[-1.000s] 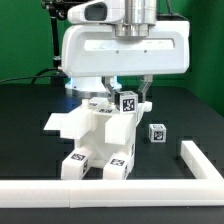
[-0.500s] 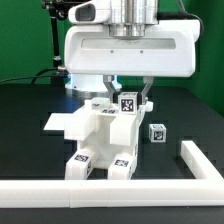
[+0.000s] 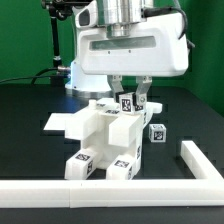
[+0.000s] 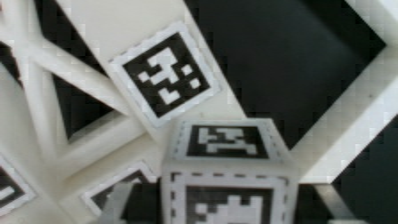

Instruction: Assemble chair

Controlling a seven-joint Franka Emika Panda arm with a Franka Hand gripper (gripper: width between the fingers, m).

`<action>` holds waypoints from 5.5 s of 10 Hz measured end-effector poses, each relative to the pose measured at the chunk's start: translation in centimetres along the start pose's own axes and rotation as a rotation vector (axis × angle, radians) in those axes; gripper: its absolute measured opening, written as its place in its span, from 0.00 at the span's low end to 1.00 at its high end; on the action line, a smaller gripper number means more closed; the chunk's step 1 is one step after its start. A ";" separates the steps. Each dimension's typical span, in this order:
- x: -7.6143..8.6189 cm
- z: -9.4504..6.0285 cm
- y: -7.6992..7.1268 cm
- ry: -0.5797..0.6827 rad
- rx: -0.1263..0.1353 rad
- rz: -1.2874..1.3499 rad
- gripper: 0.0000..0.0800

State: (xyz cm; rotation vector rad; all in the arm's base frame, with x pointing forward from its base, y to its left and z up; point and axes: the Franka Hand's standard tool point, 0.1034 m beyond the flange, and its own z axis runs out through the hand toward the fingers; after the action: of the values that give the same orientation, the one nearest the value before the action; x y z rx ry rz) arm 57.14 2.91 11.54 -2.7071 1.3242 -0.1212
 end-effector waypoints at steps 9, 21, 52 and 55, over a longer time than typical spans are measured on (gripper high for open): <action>-1.4 0.6 -0.6 -0.018 -0.056 -0.861 0.81; -0.1 0.3 -0.6 0.014 -0.053 -0.566 0.35; -0.2 0.2 0.0 -0.041 -0.112 -0.882 0.36; -0.2 0.2 0.0 -0.033 -0.114 -0.733 0.36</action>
Offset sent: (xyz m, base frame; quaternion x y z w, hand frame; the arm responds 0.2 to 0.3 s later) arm 0.0110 0.0143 0.0062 -0.0168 -0.0114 -0.3973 0.9174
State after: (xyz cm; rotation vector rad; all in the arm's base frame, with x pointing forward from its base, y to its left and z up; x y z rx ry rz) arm 57.04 3.07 11.34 -3.1258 0.2786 -0.0666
